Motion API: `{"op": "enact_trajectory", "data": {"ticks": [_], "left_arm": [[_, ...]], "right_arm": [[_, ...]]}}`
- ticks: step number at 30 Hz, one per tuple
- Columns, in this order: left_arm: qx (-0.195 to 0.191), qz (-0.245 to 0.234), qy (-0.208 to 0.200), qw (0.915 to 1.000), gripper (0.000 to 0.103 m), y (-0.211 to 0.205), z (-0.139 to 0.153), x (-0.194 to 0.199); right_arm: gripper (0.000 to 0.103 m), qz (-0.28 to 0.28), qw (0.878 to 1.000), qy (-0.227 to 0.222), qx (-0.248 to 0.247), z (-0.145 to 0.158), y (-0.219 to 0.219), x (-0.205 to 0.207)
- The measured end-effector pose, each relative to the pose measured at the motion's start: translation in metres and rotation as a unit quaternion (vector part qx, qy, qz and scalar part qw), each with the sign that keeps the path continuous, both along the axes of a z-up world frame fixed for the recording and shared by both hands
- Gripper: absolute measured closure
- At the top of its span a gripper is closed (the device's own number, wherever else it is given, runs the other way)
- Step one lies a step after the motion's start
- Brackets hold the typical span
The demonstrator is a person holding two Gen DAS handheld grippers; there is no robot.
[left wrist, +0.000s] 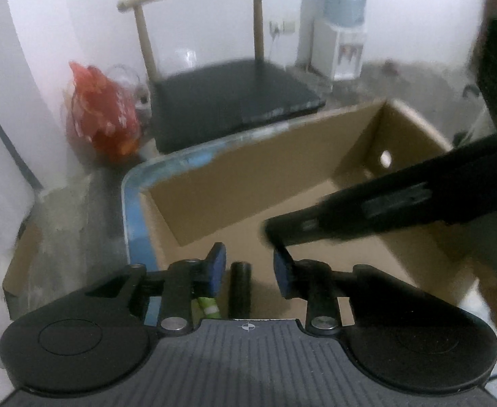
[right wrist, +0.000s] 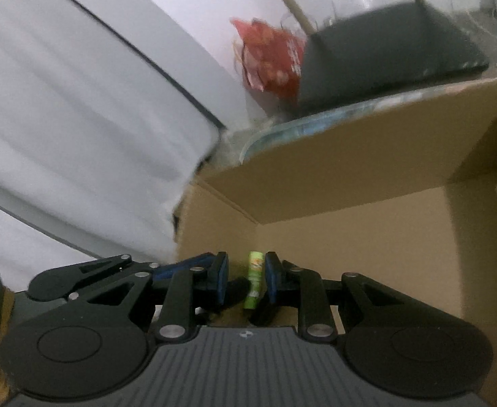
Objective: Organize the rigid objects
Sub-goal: 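Lower the black cylinder into the box and open the right gripper, then return the right gripper to the table and grasp the black oval fob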
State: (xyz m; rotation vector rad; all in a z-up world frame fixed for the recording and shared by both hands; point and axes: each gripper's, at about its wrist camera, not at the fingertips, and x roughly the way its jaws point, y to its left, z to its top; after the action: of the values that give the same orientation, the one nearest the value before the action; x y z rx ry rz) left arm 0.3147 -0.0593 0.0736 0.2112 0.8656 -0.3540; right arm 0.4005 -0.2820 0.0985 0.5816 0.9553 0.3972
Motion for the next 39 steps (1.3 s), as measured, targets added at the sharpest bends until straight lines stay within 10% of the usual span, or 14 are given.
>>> {"op": "enact_trajectory", "data": {"ticks": [15,25,31,39], "left_arm": [[-0.107,-0.004,-0.137,0.9848,0.045,0.048,0.066,-0.156],[-0.157,-0.048,-0.049,0.9852,0.036,0.008,-0.008,-0.211],[-0.112,-0.074,0.013,0.9909,0.037,-0.049,-0.068,-0.212],[-0.016,-0.098,-0.024,0.9947,0.046,-0.097,-0.102,-0.206]], "right_arm": [[0.077,-0.091,0.987,-0.131,0.039,0.049,-0.088,-0.232],[0.059,-0.183,0.978,-0.098,0.035,-0.014,-0.11,-0.314],[0.06,-0.184,0.98,-0.045,0.065,-0.062,-0.102,-0.315],[0.066,-0.178,0.98,-0.014,0.084,-0.098,-0.094,-0.301]]}}
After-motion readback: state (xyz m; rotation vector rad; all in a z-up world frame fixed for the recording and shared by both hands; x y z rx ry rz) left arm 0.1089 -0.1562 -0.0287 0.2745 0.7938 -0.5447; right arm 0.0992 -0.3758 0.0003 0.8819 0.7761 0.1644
